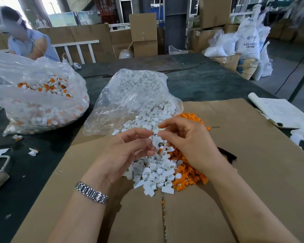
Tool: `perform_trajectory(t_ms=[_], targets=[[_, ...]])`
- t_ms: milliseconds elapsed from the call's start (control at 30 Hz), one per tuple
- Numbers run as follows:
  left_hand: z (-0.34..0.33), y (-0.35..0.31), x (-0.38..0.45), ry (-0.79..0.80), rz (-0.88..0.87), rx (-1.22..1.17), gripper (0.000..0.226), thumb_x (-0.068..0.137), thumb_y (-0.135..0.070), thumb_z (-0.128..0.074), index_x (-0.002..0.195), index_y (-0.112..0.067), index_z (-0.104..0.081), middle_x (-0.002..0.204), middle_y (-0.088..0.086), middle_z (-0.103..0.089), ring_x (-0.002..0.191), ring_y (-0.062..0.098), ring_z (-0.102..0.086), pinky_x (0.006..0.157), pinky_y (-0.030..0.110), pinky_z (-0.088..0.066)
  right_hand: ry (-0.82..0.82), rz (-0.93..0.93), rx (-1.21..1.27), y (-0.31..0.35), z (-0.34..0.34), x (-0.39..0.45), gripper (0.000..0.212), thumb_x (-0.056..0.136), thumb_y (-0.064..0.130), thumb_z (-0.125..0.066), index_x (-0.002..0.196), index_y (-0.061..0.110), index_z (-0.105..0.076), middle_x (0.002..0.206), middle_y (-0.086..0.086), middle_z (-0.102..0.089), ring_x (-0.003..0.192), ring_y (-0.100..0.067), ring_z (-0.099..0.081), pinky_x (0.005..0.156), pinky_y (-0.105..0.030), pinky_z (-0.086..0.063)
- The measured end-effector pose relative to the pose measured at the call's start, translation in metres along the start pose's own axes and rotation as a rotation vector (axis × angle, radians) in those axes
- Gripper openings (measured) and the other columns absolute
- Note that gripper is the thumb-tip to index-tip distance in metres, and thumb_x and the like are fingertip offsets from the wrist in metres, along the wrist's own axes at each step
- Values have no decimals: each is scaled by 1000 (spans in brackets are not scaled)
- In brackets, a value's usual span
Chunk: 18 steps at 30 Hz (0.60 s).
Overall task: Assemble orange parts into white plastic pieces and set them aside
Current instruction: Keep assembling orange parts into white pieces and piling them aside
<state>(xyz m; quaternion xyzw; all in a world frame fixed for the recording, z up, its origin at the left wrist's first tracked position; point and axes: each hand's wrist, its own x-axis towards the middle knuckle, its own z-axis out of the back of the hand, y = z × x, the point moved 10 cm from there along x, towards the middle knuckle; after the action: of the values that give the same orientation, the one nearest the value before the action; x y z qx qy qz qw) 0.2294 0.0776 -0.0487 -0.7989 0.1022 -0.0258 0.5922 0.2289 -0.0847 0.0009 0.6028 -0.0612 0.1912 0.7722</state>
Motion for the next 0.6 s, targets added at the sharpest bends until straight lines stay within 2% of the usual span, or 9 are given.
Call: perform_trajectory(t_ms=[100,233,400,600], targets=[[-8,-1,-2,48,11,0,21,82,-8,-72,101,-1,-79,85,19,-72,73,26,-72,67,27,-61,16,35,35,5,-1,-1,11,87,19,-77,97,18,-72,87,1,-72,79,-13,-71,78,-28,-59],[-8,0,-2,41,12,-11,21,88,-11,-67,101,0,-79,87,20,-72,69,23,-69,63,25,-60,71,94,-117,12,-9,-3,15,90,16,-73,103,23,-76,95,9,-70,94,-10,-68,86,-27,-57],[-8,-5,-4,32,-54,42,22,84,-16,-70,101,-6,-80,88,18,-74,71,22,-72,66,25,-61,4,109,-152,15,-5,-5,11,87,18,-77,96,19,-73,89,7,-71,86,-11,-69,79,-32,-57],[-10,-6,-3,-3,-89,64,25,83,-17,-72,101,-2,-79,91,23,-75,74,24,-75,68,24,-61,-6,57,-69,10,-2,-3,10,89,16,-75,98,18,-76,90,5,-74,89,-10,-72,84,-32,-60]])
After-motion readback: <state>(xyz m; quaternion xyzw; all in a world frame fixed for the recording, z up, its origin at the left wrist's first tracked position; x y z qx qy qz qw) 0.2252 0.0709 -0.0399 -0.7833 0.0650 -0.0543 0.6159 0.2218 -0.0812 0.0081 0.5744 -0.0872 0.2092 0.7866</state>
